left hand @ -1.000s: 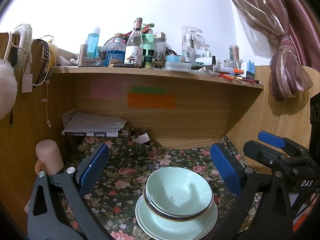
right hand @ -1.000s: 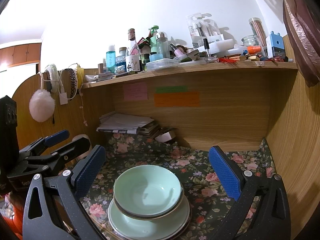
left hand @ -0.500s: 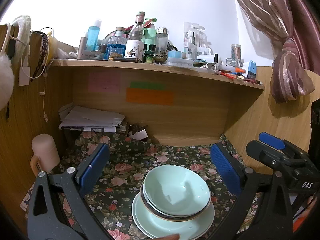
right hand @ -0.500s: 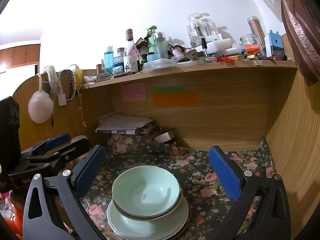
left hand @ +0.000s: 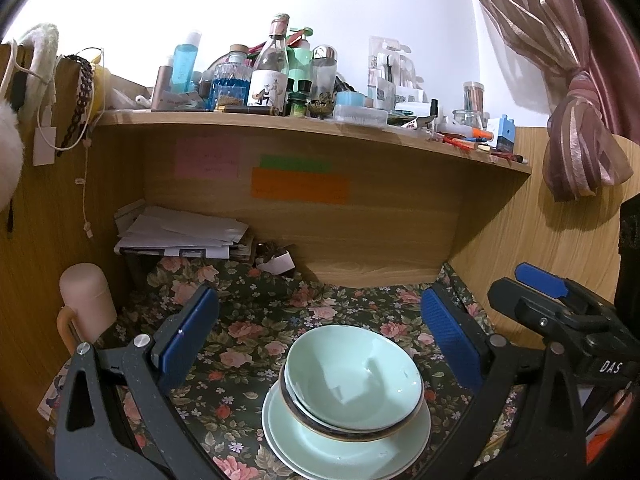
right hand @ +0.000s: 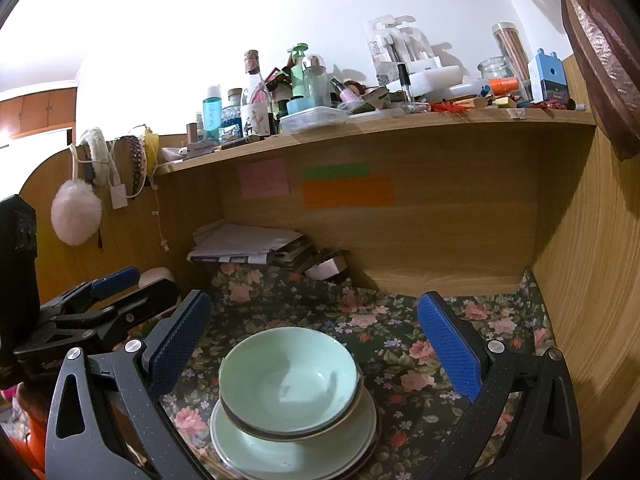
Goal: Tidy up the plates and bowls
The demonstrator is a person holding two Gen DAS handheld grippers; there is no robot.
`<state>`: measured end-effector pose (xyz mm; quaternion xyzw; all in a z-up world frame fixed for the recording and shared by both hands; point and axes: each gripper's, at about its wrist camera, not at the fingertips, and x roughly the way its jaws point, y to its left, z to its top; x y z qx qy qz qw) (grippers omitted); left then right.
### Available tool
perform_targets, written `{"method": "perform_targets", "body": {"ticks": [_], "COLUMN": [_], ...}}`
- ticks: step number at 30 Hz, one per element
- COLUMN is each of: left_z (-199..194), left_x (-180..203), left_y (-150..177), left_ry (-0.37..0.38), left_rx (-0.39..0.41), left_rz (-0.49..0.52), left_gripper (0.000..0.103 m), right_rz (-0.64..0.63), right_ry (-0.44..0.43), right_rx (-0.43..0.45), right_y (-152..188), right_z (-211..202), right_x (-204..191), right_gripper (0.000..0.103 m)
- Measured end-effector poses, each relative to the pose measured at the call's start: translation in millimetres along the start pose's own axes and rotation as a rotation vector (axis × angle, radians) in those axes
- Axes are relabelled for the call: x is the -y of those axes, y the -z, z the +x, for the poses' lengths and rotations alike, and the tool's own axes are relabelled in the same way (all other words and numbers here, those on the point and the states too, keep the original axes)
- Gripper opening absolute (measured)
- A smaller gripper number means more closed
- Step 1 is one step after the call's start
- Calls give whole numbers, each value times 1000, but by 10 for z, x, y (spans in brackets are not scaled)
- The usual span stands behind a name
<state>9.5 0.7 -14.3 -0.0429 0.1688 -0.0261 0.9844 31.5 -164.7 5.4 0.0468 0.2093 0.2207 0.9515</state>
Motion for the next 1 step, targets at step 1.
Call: {"method": "perform_targets", "body": {"ticks": [1], "left_z": [9], "left_x": [-3], "left_y": [5], "left_ry": [0], "left_rx": [-2], "left_rz": [1], "left_gripper": [103], "right_rz": [2], "right_ry": [2], "right_rx": [-2], "right_y": [2], "right_z": [9], "right_x": [14], "right_gripper": [103]}}
